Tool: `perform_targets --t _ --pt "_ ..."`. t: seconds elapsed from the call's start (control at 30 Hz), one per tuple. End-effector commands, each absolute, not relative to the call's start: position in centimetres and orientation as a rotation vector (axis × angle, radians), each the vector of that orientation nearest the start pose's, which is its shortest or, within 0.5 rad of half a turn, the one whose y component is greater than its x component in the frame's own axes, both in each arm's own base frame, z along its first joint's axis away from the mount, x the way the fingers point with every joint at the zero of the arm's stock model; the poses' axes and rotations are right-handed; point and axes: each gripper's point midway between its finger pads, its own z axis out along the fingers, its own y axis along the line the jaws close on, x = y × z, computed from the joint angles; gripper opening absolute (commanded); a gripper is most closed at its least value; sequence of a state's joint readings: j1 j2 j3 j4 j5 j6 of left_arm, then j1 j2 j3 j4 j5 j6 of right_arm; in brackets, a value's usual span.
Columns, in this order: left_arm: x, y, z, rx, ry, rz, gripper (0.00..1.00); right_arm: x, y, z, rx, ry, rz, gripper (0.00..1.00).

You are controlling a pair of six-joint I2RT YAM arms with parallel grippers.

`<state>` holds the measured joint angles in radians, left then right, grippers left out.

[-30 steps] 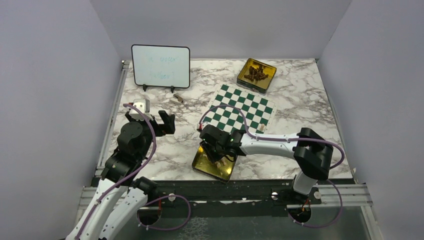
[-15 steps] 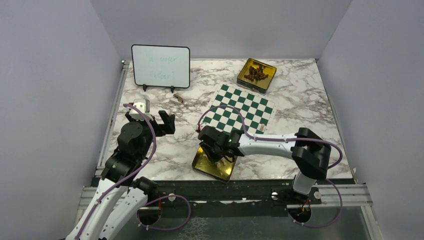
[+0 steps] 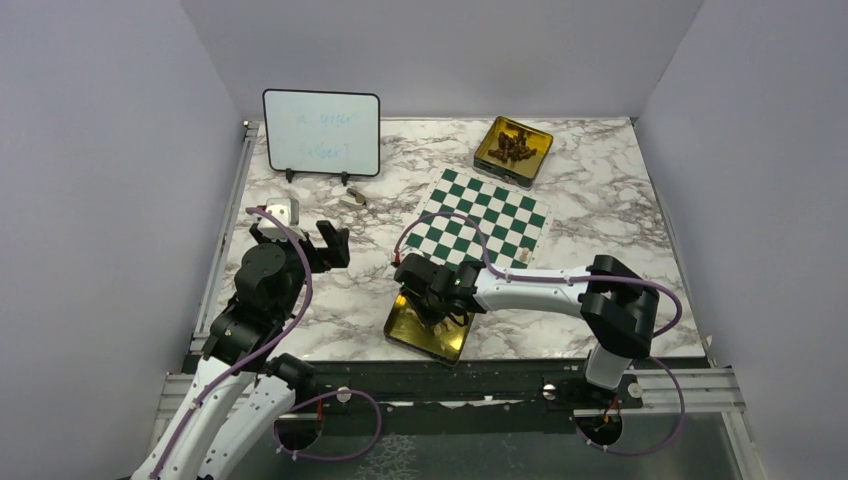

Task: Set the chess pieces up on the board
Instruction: Pick up the chess piece from the storage box.

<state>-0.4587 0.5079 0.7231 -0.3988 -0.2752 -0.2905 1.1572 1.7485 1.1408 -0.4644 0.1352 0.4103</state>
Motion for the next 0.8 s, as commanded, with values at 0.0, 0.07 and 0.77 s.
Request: perform_targets --t 0.0,0.07,0.77 --pt "24.28 -7.69 26.73 -0.057 1.748 -0.29 0.99 16.55 35.67 5.23 -0.931 2.48 0.337 0.27" --pt "24.28 -7.73 26.66 -0.055 1.75 -0.291 0.99 16.58 35.75 5.49 -0.928 2.476 0.343 0.26" --pt "24.28 -7.94 26.63 -0.047 1.748 -0.301 0.99 16.26 35.52 5.09 -0.917 2.493 0.35 0.34"
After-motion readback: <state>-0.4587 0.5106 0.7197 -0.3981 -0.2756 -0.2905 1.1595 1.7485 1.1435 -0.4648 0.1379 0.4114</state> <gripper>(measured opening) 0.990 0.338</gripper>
